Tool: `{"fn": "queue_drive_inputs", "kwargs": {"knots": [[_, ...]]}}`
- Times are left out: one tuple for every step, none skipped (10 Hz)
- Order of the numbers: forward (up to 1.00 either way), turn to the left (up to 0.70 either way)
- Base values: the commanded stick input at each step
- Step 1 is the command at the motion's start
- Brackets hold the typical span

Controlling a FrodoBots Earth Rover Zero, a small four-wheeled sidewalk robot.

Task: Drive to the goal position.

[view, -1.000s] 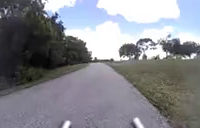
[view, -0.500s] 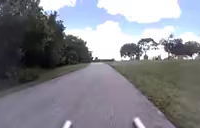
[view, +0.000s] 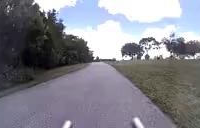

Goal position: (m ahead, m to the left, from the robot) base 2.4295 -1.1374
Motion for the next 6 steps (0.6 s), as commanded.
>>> {"fn": "queue_drive_inputs", "kwargs": {"knots": [[0.70,0.01],[0.70,0.01],[0.70,0.01],[0.70,0.01],[0.70,0.01],[0.70,0.01]]}}
